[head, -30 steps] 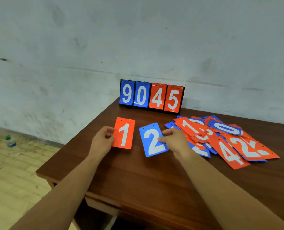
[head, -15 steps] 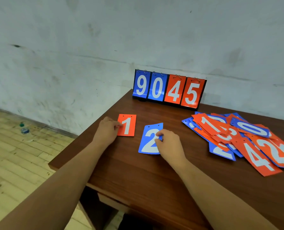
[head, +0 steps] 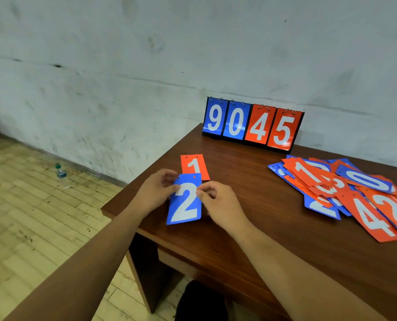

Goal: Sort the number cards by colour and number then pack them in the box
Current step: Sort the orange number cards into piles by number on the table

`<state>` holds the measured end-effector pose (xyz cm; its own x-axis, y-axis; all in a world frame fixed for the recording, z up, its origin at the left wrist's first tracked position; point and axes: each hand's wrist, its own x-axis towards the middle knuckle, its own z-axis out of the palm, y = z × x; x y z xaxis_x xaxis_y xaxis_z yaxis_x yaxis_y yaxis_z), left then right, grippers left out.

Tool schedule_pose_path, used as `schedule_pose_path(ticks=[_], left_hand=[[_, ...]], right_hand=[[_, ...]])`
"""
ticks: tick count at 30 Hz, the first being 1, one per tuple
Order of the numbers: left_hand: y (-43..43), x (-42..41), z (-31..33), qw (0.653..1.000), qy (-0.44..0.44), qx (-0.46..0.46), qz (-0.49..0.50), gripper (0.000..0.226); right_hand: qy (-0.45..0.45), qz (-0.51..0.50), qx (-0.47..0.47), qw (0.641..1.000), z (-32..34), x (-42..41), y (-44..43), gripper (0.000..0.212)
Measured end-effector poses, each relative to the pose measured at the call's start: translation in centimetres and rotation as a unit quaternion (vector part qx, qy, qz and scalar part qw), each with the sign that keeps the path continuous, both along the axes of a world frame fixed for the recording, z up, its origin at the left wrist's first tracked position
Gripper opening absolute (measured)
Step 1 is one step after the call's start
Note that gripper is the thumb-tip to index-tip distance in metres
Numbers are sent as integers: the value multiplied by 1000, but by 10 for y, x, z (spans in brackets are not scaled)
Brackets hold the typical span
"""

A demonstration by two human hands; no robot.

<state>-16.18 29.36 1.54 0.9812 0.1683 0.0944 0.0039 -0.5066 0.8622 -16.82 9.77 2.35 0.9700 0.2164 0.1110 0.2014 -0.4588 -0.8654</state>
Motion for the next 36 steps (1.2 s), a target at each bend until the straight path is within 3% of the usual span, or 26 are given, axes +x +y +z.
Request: schedule_pose_path(ticks=[3,6,10,13,20,29,36], left_hand=[[19,-12,-2,996,-2,83,13,22],[17,-23,-4,987,-12,160,-8,22],[5,-26,-12,970,-43,234,-47,22],[4,-24,-17,969,-46,238,-41,24],[12,-21,-10,953,10,270,-136,53],[2,-19,3,959,-16,257,-120,46],[-89,33,32,963,-66,222,-137,32]], right_hand=[[-91,-5,-102,991,-3,4,5,15],[-170,27,-263,949,-4,22,2,32],[-143,96,-377,910,-9,56,1,47],[-107,120,-387,908,-13,73,1,46],[-182,67,-379,905,-20,79,12,40],[-193,15,-301,934,2,72,-10,35],[-121,-91,-292,944,18,74,-127,37]])
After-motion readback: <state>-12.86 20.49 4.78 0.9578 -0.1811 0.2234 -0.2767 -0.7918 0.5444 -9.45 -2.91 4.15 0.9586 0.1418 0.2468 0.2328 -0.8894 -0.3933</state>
